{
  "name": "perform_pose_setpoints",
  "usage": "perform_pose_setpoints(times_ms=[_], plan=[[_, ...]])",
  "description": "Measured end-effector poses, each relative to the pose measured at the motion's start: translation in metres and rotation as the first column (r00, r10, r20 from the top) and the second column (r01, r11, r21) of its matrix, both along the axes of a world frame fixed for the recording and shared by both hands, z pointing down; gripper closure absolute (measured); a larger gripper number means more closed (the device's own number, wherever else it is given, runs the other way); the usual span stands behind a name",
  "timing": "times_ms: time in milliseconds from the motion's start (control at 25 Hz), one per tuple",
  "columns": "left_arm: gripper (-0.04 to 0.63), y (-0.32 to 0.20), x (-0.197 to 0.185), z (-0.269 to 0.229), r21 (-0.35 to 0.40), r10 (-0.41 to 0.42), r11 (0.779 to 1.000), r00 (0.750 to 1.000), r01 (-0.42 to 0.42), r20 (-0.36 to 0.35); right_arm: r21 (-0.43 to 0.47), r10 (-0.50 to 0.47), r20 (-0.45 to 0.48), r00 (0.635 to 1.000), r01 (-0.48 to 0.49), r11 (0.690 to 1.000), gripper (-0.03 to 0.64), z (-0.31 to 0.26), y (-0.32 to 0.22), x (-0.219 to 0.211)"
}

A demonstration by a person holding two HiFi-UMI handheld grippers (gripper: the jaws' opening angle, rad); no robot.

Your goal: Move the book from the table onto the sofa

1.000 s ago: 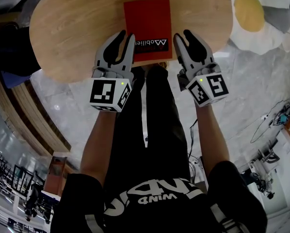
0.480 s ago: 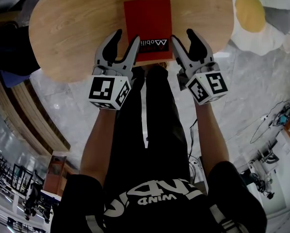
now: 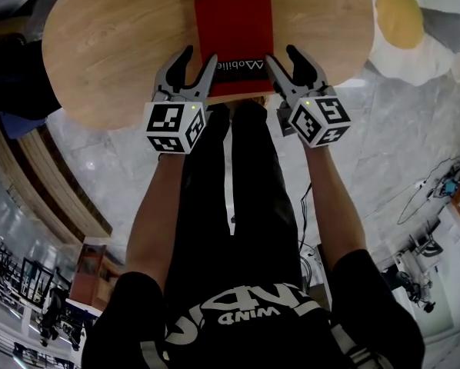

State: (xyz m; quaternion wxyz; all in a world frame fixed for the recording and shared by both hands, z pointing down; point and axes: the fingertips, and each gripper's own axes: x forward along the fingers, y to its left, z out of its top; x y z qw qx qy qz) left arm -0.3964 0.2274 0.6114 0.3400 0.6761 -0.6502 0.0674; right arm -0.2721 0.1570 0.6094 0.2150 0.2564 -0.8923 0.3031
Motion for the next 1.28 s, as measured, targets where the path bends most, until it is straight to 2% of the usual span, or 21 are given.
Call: perform_pose_setpoints(times_ms=[400, 680, 960, 1280], plan=[[0.411, 0.004, 0.001, 0.061, -0.118, -0.024, 0.993, 0.996, 0.013, -0.086, -0.138, -0.001, -0.066, 0.998, -0.008, 0.99, 0.391, 0.061, 0.003, 0.0], [0.411, 0.006, 0.005, 0.084, -0.172, 0.005, 0.985, 0.994, -0.024, -0.106, -0.176, -0.027, -0.089, 0.996, 0.011, 0.984, 0.391, 0.079, -0.002, -0.003], [0.411, 0.006, 0.007, 0.089, -0.183, 0.014, 0.982, 0.986, -0.044, -0.165, -0.226, -0.055, -0.096, 0.994, 0.032, 0.974, 0.391, 0.092, 0.003, -0.011], [0.411, 0.005, 0.009, 0.094, -0.2, 0.027, 0.976, 0.963, -0.083, -0.269, -0.246, -0.046, -0.089, 0.995, 0.023, 0.969, 0.391, 0.097, 0.002, -0.012]])
